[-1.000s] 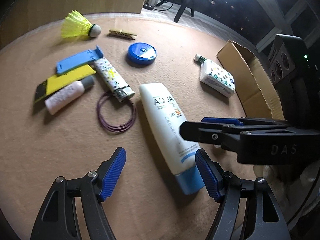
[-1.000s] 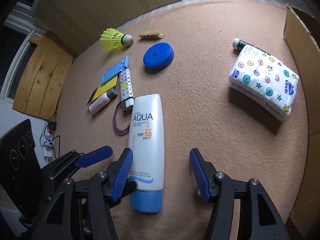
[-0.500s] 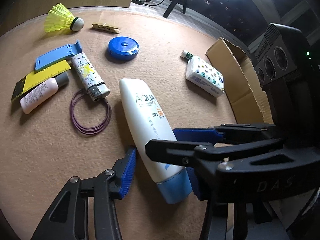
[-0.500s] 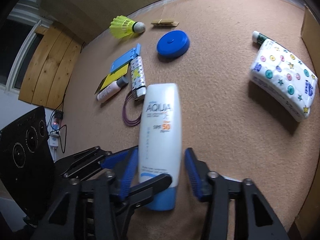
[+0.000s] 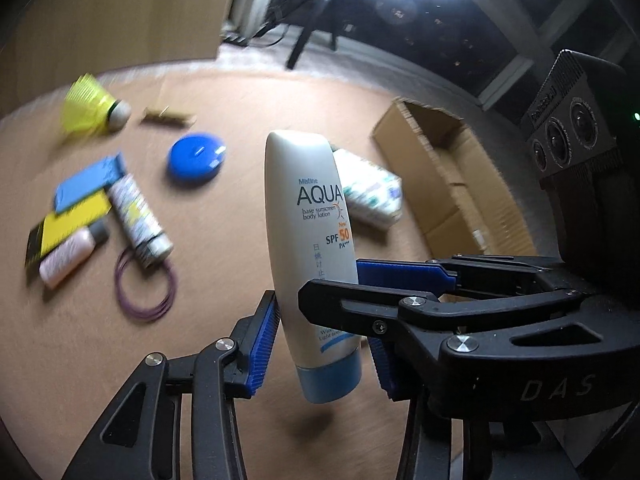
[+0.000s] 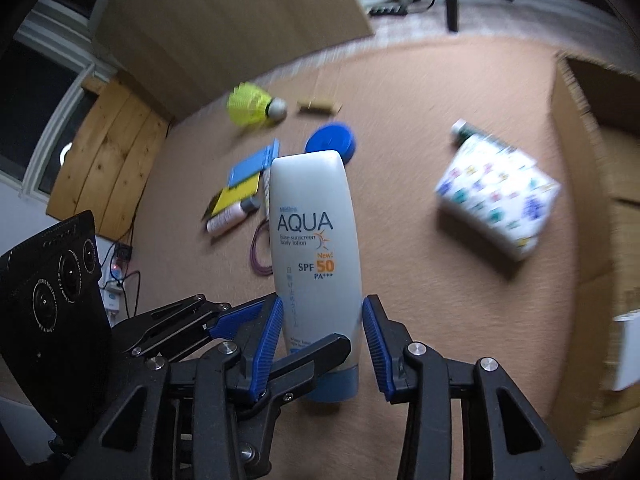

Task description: Organize objects

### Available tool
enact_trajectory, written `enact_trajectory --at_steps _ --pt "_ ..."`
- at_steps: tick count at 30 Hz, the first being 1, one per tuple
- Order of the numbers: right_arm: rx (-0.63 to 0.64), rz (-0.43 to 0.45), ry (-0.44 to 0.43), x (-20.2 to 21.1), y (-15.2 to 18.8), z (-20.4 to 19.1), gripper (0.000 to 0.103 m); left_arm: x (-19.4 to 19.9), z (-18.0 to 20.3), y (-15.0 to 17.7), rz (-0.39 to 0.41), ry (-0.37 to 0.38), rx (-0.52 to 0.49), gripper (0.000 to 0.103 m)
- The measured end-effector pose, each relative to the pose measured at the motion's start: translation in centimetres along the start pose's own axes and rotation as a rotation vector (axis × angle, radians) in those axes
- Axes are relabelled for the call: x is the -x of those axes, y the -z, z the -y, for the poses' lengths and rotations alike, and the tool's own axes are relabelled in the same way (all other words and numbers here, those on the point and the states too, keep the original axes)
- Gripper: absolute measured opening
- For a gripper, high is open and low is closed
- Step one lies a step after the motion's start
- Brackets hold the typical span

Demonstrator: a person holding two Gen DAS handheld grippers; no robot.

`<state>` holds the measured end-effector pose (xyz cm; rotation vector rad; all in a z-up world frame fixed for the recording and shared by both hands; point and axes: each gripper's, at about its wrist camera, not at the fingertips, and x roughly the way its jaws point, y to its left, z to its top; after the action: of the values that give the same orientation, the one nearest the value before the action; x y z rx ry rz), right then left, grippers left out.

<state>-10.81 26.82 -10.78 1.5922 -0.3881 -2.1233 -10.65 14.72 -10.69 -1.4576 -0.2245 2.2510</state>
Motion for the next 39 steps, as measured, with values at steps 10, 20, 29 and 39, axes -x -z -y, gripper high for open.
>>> enact_trajectory --at_steps 10,20,29,39 --pt "-0.044 0.114 0.078 7.1 0.2 4.8 0.038 -1.7 8.6 -3.1 0.029 0.058 -0.124 0.046" --pt "-0.144 0.185 0.129 12.2 1.4 11.0 0.038 -5.5 16.8 -4.9 0.019 0.129 -0.206 0.047" --pt "-0.176 0.209 0.184 14.4 2.2 14.5 0.038 -7.9 21.7 -5.0 -0.005 0.152 -0.252 0.047" --pt "-0.205 0.206 0.191 14.5 3.0 16.1 0.039 -9.3 22.9 -4.8 -0.04 0.164 -0.259 0.048"
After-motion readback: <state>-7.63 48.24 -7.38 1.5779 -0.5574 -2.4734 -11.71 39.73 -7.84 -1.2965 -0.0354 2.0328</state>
